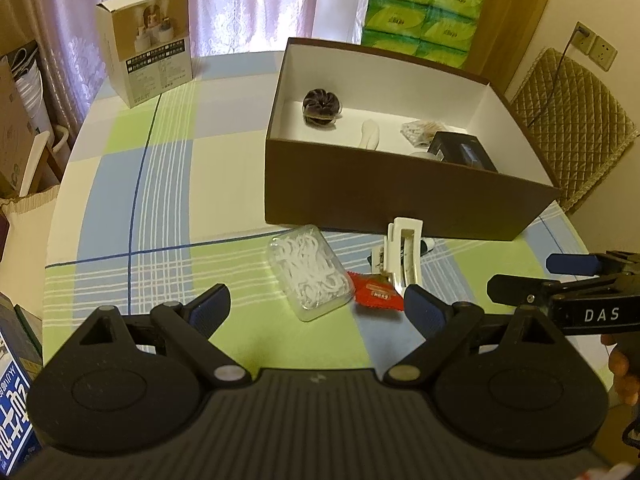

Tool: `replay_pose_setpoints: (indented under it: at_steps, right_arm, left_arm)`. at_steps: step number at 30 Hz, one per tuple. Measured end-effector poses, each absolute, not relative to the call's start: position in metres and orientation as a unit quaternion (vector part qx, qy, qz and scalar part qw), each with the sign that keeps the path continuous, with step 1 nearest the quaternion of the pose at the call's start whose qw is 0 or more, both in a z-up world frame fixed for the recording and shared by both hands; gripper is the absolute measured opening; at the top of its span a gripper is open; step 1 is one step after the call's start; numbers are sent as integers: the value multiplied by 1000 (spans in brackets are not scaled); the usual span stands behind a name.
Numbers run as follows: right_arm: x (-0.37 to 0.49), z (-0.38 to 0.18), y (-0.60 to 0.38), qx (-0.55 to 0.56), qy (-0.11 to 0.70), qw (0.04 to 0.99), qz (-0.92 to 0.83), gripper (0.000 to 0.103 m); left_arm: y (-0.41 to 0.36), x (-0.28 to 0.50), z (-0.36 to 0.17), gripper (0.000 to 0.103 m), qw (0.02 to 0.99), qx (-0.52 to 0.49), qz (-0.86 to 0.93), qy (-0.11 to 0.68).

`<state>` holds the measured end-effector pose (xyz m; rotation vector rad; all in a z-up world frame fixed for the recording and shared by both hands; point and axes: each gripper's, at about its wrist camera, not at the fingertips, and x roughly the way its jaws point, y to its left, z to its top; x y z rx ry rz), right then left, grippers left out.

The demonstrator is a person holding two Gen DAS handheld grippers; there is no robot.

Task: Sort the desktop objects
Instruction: 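Withdraw both open tools from the box back over the table items, then grasp clear floss pick box with left tool while right tool grasps white claw clip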

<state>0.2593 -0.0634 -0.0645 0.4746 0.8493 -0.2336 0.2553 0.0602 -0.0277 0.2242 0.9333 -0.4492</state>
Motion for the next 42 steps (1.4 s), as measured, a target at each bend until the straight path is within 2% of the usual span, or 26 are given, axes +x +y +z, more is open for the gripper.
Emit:
replay_pose_setpoints:
  at_steps: [4,12,15,32,35,37,42]
  right_arm:
    - [263,-72,-64,228,408,876,-116,98]
    - [285,-84,-63,224,412,877,-103,68]
    - [296,-90,-61,225,415,876,-95,62]
    - [353,-120,-53,220,434,869,-94,59]
    - [357,-124,-53,217,436,868,-96,55]
    - [356,-125,-54,220,437,867,-94,47]
    - [348,-124,-58,211,439,866,-110,46]
  left_arm:
    - [61,260,-36,91,860,107,-209,453]
    - [60,279,-50,91,857,110,-197,464]
    - [60,289,-56,91,855,107,-191,470]
    - [63,319,-81,91,847,101,-167,494]
    - [59,322,-84,91,846,100,-170,495]
    - [54,324,-87,91,845,99,-172,497]
    - [43,327,-95,91,843,100,-178,498]
